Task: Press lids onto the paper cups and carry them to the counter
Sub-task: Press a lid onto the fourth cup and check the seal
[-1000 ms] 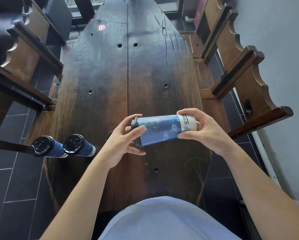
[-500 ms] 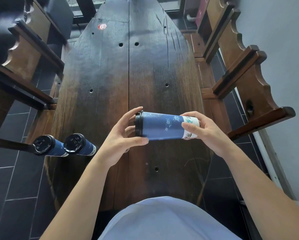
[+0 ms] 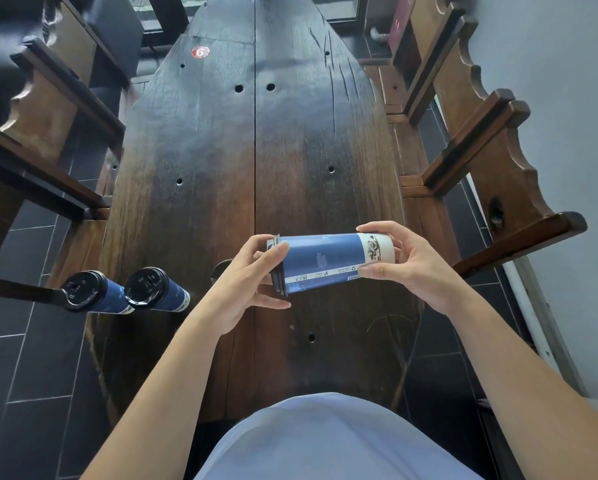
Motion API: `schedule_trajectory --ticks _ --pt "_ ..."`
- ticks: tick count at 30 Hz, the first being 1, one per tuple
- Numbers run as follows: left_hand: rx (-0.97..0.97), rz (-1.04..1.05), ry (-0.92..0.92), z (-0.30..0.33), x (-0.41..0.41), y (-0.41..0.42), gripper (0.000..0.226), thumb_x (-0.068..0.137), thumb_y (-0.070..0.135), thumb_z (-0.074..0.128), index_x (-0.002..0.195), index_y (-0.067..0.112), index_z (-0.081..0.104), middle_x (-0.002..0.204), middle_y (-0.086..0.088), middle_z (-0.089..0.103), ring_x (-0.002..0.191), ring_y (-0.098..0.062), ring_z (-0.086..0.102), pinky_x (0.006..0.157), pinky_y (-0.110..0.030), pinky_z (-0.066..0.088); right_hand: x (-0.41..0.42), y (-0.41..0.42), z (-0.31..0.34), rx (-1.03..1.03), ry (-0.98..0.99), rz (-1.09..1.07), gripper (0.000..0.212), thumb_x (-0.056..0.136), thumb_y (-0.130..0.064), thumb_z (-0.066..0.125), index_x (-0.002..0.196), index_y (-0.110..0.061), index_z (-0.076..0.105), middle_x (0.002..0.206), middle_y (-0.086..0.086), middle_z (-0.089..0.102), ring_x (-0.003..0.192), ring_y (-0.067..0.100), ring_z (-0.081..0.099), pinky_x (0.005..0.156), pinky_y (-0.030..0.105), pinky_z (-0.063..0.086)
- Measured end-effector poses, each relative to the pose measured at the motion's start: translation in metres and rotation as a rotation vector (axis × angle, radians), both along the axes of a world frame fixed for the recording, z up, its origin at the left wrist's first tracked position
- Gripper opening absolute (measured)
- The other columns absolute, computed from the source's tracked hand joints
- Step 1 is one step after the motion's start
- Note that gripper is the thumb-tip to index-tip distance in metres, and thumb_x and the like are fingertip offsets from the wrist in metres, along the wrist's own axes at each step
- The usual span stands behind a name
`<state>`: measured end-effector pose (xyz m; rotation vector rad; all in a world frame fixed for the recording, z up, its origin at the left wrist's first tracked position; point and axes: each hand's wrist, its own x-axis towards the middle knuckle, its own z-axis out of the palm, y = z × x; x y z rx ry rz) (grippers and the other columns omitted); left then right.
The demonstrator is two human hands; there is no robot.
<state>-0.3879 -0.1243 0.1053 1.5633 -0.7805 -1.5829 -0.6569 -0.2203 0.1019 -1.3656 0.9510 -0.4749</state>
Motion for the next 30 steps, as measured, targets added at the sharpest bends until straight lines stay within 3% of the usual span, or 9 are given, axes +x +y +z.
schedule_trajectory --ticks 4,7,12,17,22,25,28,30 --pt "-0.078 -0.006 0.023 0.000 0.003 0.003 0.075 0.073 0.040 0.085 0.139 0.040 0.051 0.131 -0.005 0.061 0.120 -0.027 0.069 0.086 -0.057 0.063 0.002 0.003 0.000 0.008 0.002 -0.039 0.046 0.083 -0.011 0.078 0.121 -0.028 0.058 0.115 -0.001 0.058 0.107 0.005 0.065 0.077 0.022 0.059" --pt "-0.149 0.006 0.037 0.001 0.004 0.003 0.078 0.076 0.024 0.085 0.143 0.039 0.049 0.130 -0.009 0.061 0.117 -0.029 0.071 0.085 -0.052 0.064 0.002 0.002 -0.001 0.027 0.015 -0.030 0.049 0.078 -0.020 0.081 0.120 -0.029 0.058 0.114 -0.002 0.059 0.108 0.009 0.066 0.078 0.024 0.060" --pt "-0.206 0.113 0.111 0.002 0.003 -0.001 0.084 0.069 0.034 0.086 0.145 0.035 0.049 0.134 -0.013 0.059 0.123 -0.031 0.068 0.094 -0.055 0.060 0.007 0.008 -0.008 0.070 0.114 0.096 0.059 0.074 -0.031 0.086 0.124 -0.033 0.053 0.116 -0.002 0.062 0.108 0.011 0.067 0.079 0.026 0.060" --pt "-0.237 0.178 0.118 0.003 -0.005 -0.012 0.082 0.070 0.042 0.081 0.144 0.033 0.047 0.129 -0.004 0.065 0.120 -0.024 0.068 0.095 -0.046 0.060 0.027 0.025 -0.012 0.094 0.192 0.217 0.054 0.082 -0.029 0.084 0.123 -0.040 0.051 0.118 -0.014 0.063 0.106 -0.005 0.063 0.078 0.012 0.053" --pt "-0.139 0.210 0.109 0.005 -0.016 -0.028 0.065 0.081 0.048 0.071 0.138 0.026 0.050 0.125 -0.002 0.068 0.117 -0.024 0.068 0.088 -0.036 0.057 0.047 0.036 -0.015 0.122 0.213 0.209 0.055 0.082 -0.036 0.082 0.128 -0.037 0.051 0.120 -0.015 0.063 0.109 0.003 0.063 0.083 0.014 0.049" --pt "-0.078 0.179 0.130 0.005 -0.021 -0.034 0.063 0.080 0.056 0.068 0.129 0.020 0.054 0.123 -0.003 0.067 0.113 -0.023 0.068 0.092 -0.037 0.057 0.053 0.040 -0.014 0.134 0.212 0.211 0.053 0.082 -0.039 0.082 0.125 -0.040 0.051 0.117 -0.018 0.064 0.107 0.002 0.064 0.081 0.013 0.049" --pt "-0.036 0.132 0.146 0.004 -0.023 -0.033 0.083 0.074 0.066 0.071 0.139 0.017 0.053 0.134 -0.008 0.065 0.122 -0.028 0.066 0.102 -0.047 0.055 0.056 0.043 -0.017 0.152 0.230 0.228 0.051 0.081 -0.041 0.083 0.121 -0.044 0.052 0.115 -0.020 0.065 0.105 0.001 0.064 0.082 0.014 0.050" --pt "-0.044 0.118 0.135 0.001 -0.024 -0.031 0.072 0.080 0.061 0.069 0.138 0.021 0.054 0.131 -0.006 0.067 0.120 -0.026 0.066 0.100 -0.046 0.056 0.058 0.045 -0.019 0.158 0.253 0.252 0.052 0.081 -0.039 0.083 0.122 -0.045 0.052 0.117 -0.020 0.065 0.108 0.003 0.064 0.087 0.017 0.051"
